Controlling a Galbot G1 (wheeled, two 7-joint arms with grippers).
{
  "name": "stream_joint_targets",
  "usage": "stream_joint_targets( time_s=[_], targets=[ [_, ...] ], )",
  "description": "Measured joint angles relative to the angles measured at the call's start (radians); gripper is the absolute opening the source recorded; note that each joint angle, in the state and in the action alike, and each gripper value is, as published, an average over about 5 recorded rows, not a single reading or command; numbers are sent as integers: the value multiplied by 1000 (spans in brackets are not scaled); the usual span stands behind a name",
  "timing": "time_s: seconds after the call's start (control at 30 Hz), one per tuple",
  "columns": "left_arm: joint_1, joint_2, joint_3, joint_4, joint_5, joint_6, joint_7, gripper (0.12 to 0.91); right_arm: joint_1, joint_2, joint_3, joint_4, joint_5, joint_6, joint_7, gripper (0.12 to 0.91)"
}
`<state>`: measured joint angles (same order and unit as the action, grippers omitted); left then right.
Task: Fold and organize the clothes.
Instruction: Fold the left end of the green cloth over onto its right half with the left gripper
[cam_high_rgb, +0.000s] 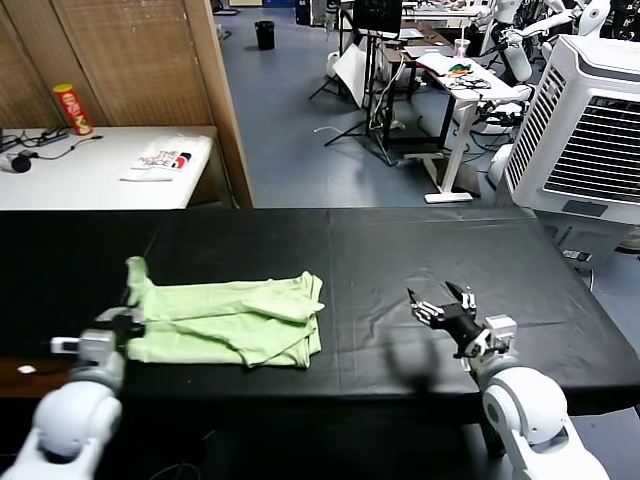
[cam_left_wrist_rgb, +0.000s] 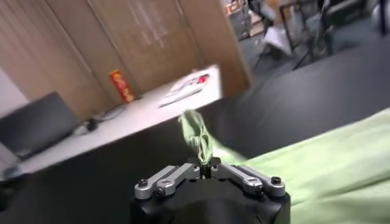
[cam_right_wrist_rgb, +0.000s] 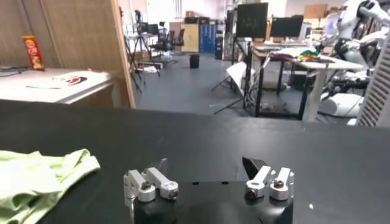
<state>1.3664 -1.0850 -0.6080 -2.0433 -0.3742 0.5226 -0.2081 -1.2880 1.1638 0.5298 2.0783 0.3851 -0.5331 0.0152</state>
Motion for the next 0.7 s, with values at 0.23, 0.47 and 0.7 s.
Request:
stream_joint_targets(
  time_s=[0.23, 0.47, 0.7],
  targets=[
    [-52, -135, 172, -88, -119, 80, -67, 167, -30, 14, 25, 18, -27, 1, -1, 798],
    [-114, -233, 281, -81, -142, 90, -85, 167, -50, 22, 34, 29, -42, 1, -2, 798],
    [-133, -276, 306, -44, -122, 80, -82, 167, -49, 25, 23, 25, -48, 1, -2, 798]
  ],
)
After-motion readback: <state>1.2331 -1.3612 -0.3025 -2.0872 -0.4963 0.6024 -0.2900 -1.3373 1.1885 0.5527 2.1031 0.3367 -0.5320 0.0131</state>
